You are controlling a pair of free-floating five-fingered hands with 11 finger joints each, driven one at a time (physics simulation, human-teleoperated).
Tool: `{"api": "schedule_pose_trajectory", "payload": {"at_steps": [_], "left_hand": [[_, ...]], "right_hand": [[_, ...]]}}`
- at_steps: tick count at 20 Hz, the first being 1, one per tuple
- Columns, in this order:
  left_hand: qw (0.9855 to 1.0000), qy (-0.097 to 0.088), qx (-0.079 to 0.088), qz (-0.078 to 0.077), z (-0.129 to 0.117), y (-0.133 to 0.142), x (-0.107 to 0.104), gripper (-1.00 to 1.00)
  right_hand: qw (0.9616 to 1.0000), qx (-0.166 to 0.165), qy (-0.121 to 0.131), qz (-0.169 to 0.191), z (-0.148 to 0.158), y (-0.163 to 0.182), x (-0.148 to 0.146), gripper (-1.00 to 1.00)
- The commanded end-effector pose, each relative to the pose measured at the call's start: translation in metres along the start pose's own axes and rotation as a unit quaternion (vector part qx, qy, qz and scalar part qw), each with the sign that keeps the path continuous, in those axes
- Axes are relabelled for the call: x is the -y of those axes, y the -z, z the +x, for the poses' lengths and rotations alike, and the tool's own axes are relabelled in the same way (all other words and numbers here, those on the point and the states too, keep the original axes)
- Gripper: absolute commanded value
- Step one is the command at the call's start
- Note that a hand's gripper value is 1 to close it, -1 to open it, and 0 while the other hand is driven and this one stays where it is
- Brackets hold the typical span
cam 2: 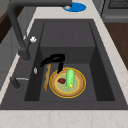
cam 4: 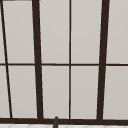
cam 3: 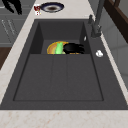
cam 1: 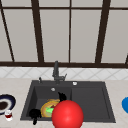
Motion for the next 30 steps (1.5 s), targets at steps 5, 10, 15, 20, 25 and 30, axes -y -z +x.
{"api": "schedule_pose_trajectory", "payload": {"at_steps": [5,10,15,20,25,30], "left_hand": [[1.0000,0.000,0.000,0.000,0.000,0.000,0.000,0.00],[1.0000,0.000,0.000,0.000,0.000,0.000,0.000,0.00],[1.0000,0.000,0.000,0.000,0.000,0.000,0.000,0.00],[1.0000,0.000,0.000,0.000,0.000,0.000,0.000,0.00],[1.0000,0.000,0.000,0.000,0.000,0.000,0.000,0.00],[1.0000,0.000,0.000,0.000,0.000,0.000,0.000,0.00]], "right_hand": [[0.9979,-0.008,-0.003,0.065,-0.022,0.012,0.004,-1.00],[0.9940,-0.008,-0.017,0.107,-0.030,0.000,0.018,-1.00],[0.9948,0.027,-0.001,0.098,-0.020,0.004,0.014,-1.00],[0.9880,0.010,-0.039,0.149,-0.025,0.016,0.018,-1.00],[0.9855,0.012,-0.038,0.165,-0.028,0.012,0.024,-1.00],[0.9885,0.024,-0.039,0.144,-0.039,0.005,0.031,-1.00]]}}
